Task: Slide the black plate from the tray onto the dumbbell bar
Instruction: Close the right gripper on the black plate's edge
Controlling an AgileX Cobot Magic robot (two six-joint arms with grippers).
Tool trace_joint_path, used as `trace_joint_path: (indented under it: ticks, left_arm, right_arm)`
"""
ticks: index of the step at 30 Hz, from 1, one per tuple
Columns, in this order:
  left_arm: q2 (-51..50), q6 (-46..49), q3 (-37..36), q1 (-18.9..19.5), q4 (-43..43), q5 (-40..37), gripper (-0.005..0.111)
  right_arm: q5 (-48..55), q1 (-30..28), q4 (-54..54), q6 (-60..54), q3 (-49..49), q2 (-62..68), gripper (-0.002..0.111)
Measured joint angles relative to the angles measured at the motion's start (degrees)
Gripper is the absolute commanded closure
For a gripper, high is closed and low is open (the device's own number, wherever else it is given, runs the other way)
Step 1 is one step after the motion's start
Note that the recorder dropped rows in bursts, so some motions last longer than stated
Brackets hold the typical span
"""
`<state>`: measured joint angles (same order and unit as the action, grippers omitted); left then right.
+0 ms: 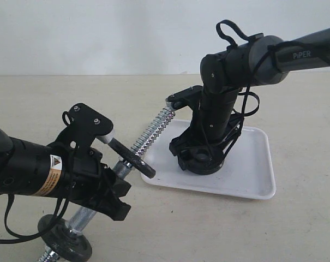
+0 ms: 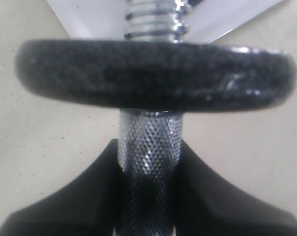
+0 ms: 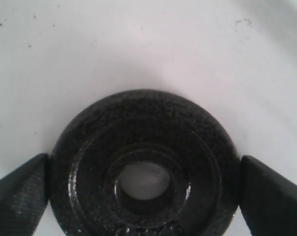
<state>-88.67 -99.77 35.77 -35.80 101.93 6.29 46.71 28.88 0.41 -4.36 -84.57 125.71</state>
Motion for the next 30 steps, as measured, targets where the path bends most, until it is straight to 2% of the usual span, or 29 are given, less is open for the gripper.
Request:
trace_joint_path:
  ticks: [4, 24, 30]
  left_arm:
    - [0.0, 0.0, 0.0, 0.0, 0.0, 0.0, 0.102]
    - [0.0, 0.0, 0.0, 0.0, 0.0, 0.0, 0.102]
    - [0.0, 0.0, 0.0, 0.0, 0.0, 0.0, 0.102]
  right_arm:
    - [0.1, 0.0, 0.1, -0.2, 0.0, 0.0, 0.109]
    - [0.8, 0.0, 0.3, -1.3, 0.0, -0.5, 0.108]
    - [3.9, 0.2, 0.1, -2.0, 1.9, -3.7, 0.108]
